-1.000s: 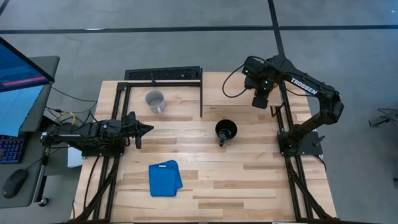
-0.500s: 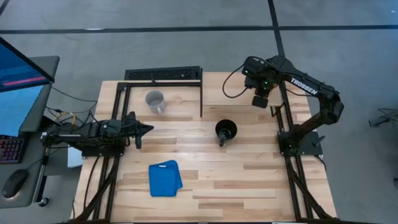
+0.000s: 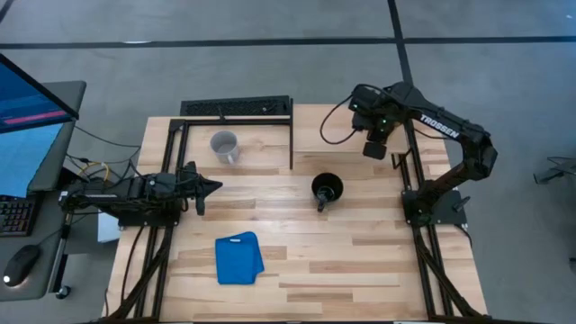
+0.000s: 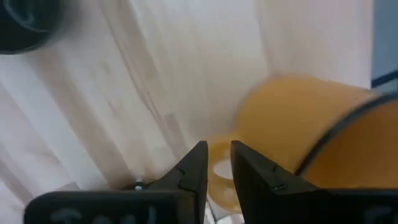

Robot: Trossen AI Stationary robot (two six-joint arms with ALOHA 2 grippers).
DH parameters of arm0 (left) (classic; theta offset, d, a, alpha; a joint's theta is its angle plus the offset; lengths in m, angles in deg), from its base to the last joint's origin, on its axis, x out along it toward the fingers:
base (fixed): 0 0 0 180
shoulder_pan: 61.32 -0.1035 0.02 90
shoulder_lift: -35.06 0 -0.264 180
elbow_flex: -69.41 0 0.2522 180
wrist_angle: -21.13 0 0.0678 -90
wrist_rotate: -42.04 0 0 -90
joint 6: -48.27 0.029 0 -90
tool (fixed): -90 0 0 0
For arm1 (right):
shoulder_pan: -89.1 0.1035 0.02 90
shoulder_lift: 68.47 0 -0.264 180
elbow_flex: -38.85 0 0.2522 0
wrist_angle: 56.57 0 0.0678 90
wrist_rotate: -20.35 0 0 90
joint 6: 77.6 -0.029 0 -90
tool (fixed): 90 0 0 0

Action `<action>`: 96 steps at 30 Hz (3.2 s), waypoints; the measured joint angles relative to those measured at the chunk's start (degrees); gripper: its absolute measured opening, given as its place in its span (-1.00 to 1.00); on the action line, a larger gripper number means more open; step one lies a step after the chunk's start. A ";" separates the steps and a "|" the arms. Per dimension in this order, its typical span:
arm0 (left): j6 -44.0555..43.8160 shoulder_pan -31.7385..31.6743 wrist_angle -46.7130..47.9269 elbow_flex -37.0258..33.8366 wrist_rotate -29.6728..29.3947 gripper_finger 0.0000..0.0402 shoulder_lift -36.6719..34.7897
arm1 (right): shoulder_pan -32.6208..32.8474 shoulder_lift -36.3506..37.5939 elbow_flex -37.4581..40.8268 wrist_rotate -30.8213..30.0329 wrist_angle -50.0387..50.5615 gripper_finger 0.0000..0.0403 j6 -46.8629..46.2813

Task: Stack small to large cups/mugs on shelf
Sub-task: Put the gray mug on the shelf

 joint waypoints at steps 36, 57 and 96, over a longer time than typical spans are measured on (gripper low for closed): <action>1.75 0.00 -0.26 -0.01 0.01 -1.00 -0.02 | 24.50 25.87 7.39 13.68 -41.72 -0.54 -12.27; 1.29 0.02 -0.46 0.00 -0.39 -1.00 -0.02 | 30.93 53.55 54.39 13.34 -81.75 -0.54 -24.84; -6.01 0.00 -10.80 0.02 -10.94 -0.99 -0.02 | 36.29 69.46 68.85 13.12 -91.91 -0.54 -28.63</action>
